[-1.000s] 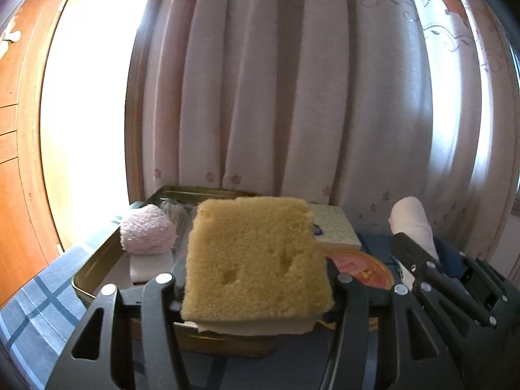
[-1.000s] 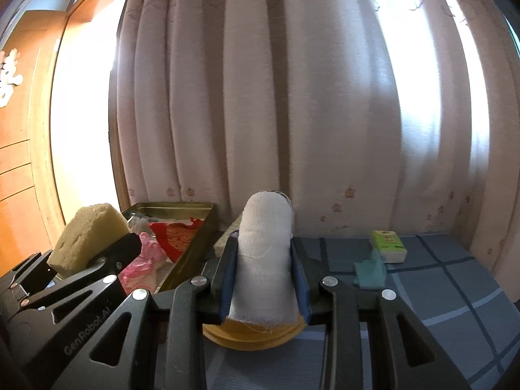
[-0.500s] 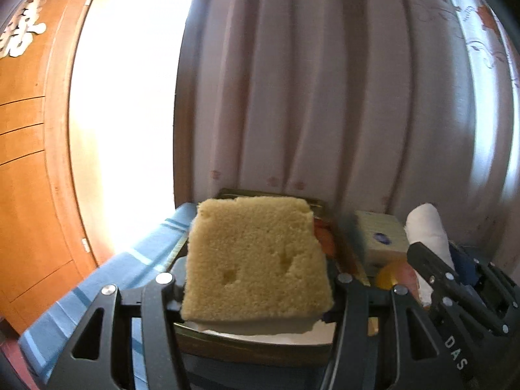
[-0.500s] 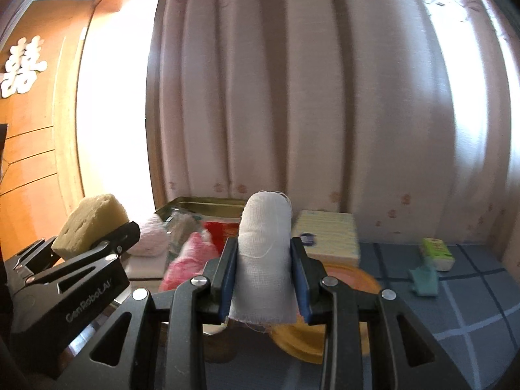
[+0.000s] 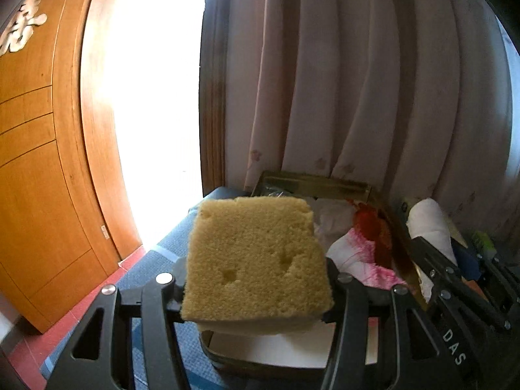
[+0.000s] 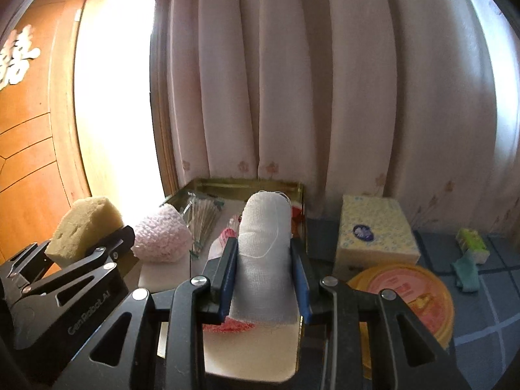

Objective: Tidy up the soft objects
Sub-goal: 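Release the gauze roll and yellow sponge into the gold tray with both grippers, then withdraw both grippers from the tray toward the teal cloth and green tissue pack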

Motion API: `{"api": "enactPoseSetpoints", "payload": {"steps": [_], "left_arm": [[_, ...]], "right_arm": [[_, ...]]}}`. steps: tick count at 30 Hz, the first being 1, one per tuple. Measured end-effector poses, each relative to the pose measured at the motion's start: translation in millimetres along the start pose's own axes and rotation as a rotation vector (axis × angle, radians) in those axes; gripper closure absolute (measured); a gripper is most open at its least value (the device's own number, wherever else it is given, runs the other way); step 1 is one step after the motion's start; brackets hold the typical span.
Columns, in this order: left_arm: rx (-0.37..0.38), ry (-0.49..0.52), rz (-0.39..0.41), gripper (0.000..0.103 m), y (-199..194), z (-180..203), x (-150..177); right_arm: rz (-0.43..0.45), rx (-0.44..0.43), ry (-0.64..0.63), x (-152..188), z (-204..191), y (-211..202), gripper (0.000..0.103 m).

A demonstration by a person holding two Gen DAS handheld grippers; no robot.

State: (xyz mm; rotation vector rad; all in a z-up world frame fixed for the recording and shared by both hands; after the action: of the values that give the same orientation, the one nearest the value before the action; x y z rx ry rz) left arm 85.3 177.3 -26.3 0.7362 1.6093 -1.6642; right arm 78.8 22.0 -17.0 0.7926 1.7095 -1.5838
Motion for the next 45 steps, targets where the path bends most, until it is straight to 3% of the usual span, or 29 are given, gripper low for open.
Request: {"api": "enactPoseSetpoints", "payload": {"steps": [14,24,28,31,34,38,39,43,45], "left_arm": [[-0.016,0.04,-0.138,0.049,34,7,-5],[-0.078,0.052,-0.139,0.044,31,11,-4],[-0.142,0.035,-0.081,0.015,19,8,-3],[-0.16,-0.018,-0.027,0.0,9,-2,-3],[-0.158,-0.074,0.005,0.0,2,-14,-2],[-0.149,-0.078,0.017,0.0,1,-15,-3],[-0.154,-0.07,0.023,0.0,0,-13,-3],[-0.181,0.0,0.076,0.0,-9,3,0],[-0.197,0.025,0.093,0.0,-12,9,0]], "right_arm": [[-0.093,-0.044,-0.017,-4,-9,24,0.068],[-0.123,-0.093,-0.012,-5,-8,29,0.068],[-0.064,-0.116,0.007,-4,-4,18,0.065],[-0.003,-0.117,0.026,-4,0,6,0.05],[0.043,-0.125,0.054,-3,6,-3,0.025],[0.108,-0.117,0.05,-1,7,-18,0.022],[0.149,-0.102,0.041,-1,6,-26,0.022],[0.337,0.001,0.029,4,5,-59,0.005],[0.384,0.046,0.026,5,6,-67,0.004]]}}
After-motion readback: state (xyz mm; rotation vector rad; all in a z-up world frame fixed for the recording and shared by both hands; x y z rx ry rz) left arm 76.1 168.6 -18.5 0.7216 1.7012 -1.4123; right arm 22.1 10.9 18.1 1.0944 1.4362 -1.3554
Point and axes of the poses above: each gripper's, at about its wrist camera, not at the fingertips, and y roughly the way its jaws point, z to its right, x to its underside, the point moved 2 cm from there along y, roughly the way its jaws point, and after that the axes turned 10 degrees about -z, right-handed, at the moved point
